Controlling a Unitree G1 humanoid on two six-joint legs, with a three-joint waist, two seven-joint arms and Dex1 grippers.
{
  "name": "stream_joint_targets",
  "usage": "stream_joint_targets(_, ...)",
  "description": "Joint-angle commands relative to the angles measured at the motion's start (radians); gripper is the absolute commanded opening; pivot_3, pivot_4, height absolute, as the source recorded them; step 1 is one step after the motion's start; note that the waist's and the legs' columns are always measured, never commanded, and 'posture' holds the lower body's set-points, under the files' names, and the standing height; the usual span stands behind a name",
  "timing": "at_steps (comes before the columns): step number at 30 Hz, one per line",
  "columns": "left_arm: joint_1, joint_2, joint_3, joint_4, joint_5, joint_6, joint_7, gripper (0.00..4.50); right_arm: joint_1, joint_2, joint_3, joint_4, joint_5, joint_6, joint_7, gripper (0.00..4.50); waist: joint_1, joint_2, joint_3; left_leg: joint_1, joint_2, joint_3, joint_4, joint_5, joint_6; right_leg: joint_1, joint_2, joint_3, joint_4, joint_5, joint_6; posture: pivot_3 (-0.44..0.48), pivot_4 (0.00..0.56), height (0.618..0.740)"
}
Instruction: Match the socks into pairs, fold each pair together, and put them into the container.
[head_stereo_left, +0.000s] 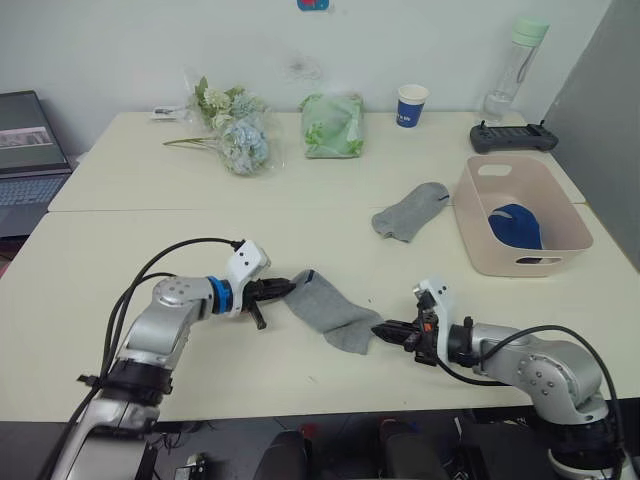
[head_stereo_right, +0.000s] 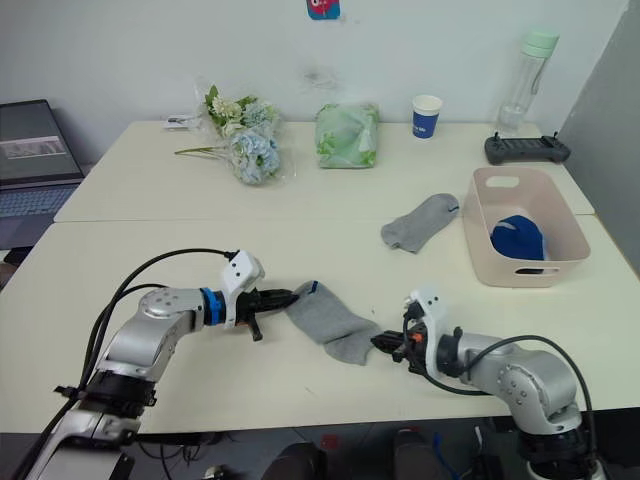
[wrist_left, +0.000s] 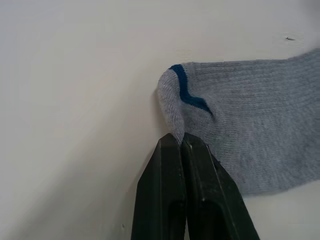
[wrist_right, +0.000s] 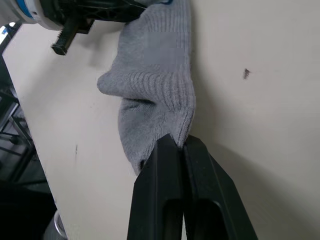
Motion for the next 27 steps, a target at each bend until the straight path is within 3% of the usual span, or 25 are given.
stream_joint_targets(1,0.091,0.012,0.054,-0.179,-0.064,0.097,0.038,0.0,-0.037,-0.089,-0.038,0.015,0.037,-0.006,0.097,0.02,-0.001,0.0,0.0,0.0,0.0,0.0,0.0,0.0,0.0,0.0,0.0,0.0,0.0,0.0,0.0,0.0,0.15,0.74)
stream_joint_targets(10,0.332,-0.047,0.14,-0.58,-0.243,0.35,0.213,0.0,-0.153,-0.344,0.079,0.15,0.05,-0.034,0.456,0.02,0.001,0.0,0.0,0.0,0.0,-0.001,0.0,0.0,0.0,0.001,0.0,0.001,0.0,0.0,0.0,0.0,0.15,0.74)
stream_joint_targets(13,0.381,-0.088,0.145,-0.618,-0.218,0.327,0.297,0.0,-0.212,-0.383,0.156,0.219,0.015,-0.068,0.563,0.02,0.001,0.0,0.0,0.001,0.0,0.0,0.0,0.0,0.0,0.001,0.0,0.001,0.0,0.0,0.0,0.0,0.15,0.74)
stream_joint_targets(17,0.32,-0.144,0.17,-0.505,-0.144,0.233,0.407,0.0,-0.313,-0.323,0.258,0.355,-0.113,-0.19,0.58,0.02,0.002,0.0,0.0,0.001,0.0,-0.001,0.0,0.0,0.0,0.002,0.0,0.001,0.0,0.0,0.0,0.0,0.15,0.74)
stream_joint_targets(20,0.277,-0.128,0.158,-0.439,-0.115,0.183,0.399,0.0,-0.369,-0.226,0.253,0.43,-0.173,-0.248,0.509,0.02,0.002,0.0,0.0,0.001,0.0,-0.001,0.0,0.0,0.0,0.001,0.0,0.0,0.001,0.0,0.0,0.0,0.15,0.74)
stream_joint_targets(25,0.249,-0.113,0.139,-0.38,-0.109,0.168,0.374,0.0,-0.364,-0.186,0.274,0.46,-0.275,-0.364,0.495,0.02,0.003,0.0,0.0,-0.001,-0.001,0.001,0.0,0.0,-0.001,0.0,-0.002,0.0,-0.003,0.0,0.0,0.0,0.15,0.74)
stream_joint_targets(27,0.238,-0.111,0.131,-0.361,-0.099,0.157,0.374,0.0,-0.352,-0.178,0.256,0.454,-0.294,-0.382,0.472,0.48,0.004,0.0,0.0,-0.002,-0.001,0.001,0.0,0.0,0.0,0.0,-0.003,0.001,-0.003,0.0,0.0,0.0,0.15,0.74)
